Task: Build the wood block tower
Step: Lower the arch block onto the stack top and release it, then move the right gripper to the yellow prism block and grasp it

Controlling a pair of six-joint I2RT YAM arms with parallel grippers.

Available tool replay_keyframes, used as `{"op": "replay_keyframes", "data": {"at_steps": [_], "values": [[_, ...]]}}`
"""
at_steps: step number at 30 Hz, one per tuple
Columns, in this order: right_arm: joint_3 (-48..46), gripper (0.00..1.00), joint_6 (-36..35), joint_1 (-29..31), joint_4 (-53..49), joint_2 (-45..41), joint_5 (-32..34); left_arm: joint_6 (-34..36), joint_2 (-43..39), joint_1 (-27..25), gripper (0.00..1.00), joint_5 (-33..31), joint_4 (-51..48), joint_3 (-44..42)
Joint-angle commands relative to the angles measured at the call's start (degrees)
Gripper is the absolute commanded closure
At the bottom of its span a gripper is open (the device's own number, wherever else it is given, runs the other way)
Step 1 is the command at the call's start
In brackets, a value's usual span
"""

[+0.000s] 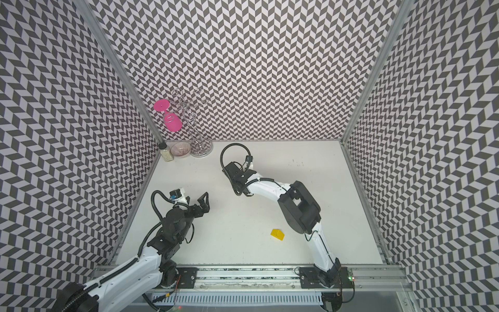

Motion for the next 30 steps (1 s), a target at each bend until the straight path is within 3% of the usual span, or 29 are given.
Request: {"op": "replay_keyframes", "data": {"at_steps": [1,8,13,18,22,26,30], "values": [[-0.25,0.32,0.87,-0.22,1.98,-2.10,0.40,0.25,-0.30,0.36,0.00,-0.08,1.39,-0.50],[-0.15,0.31,-0.99,-0.01,2.10,-4.88,-0.48,0.32,-0.30,0.41,0.00,-0.14,1.43,-0.54],[-7.11,0.21,-5.73,2.17,6.28,-13.27,0.31,0.27,-0.30,0.35,0.00,-0.14,1.48,-0.54],[-24.15,0.18,-10.03,4.68,12.32,-28.99,-2.60,0.25,-0.30,0.35,0.00,-0.05,1.39,-0.53],[-44.12,0.18,-16.50,4.78,23.44,-44.33,-15.81,0.24,-0.56,0.39,0.00,0.33,1.18,-0.54],[-64.45,0.16,-17.36,4.69,35.72,-58.44,-27.88,0.23,-1.00,0.28,0.00,1.22,1.03,-0.63],[-71.44,0.13,-14.63,4.63,33.54,-64.74,-30.55,0.24,-1.60,0.35,0.00,1.79,0.95,-0.89]]}}
